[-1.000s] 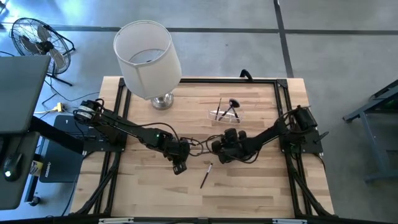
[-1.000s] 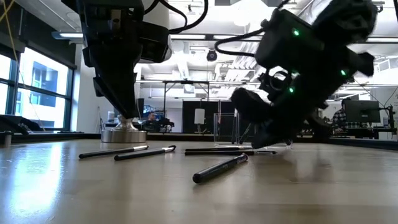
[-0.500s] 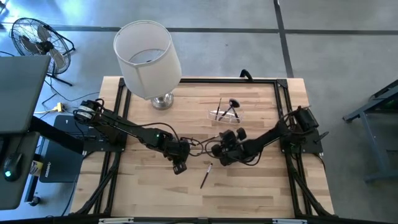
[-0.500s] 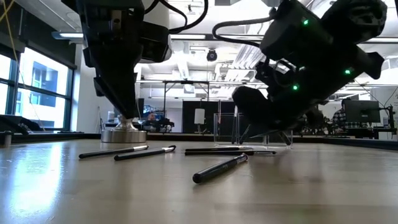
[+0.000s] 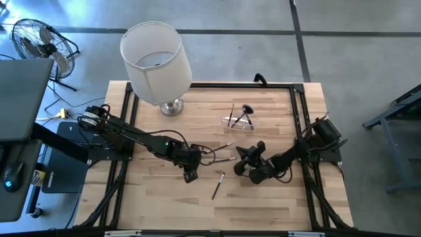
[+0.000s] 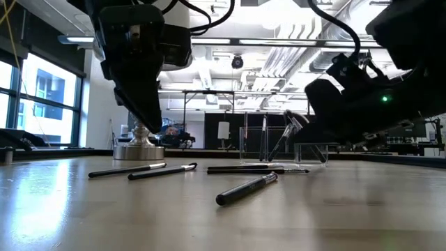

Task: Pick & Place Makeup Supplies
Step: Put the makeup brush into the transparent organizer

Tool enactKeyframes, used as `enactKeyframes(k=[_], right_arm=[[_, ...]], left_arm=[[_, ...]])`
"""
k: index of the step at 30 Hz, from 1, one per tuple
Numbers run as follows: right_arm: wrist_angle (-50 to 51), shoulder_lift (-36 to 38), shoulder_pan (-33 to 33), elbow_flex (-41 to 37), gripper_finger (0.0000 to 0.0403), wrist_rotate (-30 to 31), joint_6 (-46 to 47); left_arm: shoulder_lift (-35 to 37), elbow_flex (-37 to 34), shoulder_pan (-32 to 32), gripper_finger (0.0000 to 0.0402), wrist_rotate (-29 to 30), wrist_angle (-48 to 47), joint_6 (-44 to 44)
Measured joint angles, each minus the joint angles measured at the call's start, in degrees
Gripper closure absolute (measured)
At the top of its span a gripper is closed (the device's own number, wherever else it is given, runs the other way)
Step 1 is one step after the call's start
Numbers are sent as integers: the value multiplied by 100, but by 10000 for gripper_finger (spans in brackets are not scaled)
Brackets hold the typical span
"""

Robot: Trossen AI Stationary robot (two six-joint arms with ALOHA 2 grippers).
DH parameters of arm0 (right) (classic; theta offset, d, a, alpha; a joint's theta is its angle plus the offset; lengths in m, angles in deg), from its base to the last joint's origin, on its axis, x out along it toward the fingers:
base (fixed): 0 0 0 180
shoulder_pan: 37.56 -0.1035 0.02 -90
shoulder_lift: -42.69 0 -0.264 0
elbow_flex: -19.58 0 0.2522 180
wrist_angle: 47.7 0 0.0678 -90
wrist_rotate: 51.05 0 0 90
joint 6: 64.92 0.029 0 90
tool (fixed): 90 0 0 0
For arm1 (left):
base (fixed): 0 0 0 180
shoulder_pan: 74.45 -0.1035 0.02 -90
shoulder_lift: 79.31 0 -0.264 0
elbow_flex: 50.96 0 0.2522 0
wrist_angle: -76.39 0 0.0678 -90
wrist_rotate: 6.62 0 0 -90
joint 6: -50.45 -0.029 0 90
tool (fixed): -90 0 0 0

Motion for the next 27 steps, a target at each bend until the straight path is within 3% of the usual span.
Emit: enactKeyframes(k=[8, 16, 21, 27], right_arm=[[-862, -1, 502, -453, 403, -12, -706], [-1538, -486, 450, -481, 403, 72, -1103], [-2702, -840, 529, -453, 403, -330, -2021], [-2790, -914, 882, -453, 403, -840, -2205]], left_arm=[[0, 0, -2, 305, 57, 2, -265], [0, 0, -59, 305, 57, 2, -376], [0, 0, -229, 305, 55, 99, -389], [0, 0, -319, 305, 32, 227, -389]])
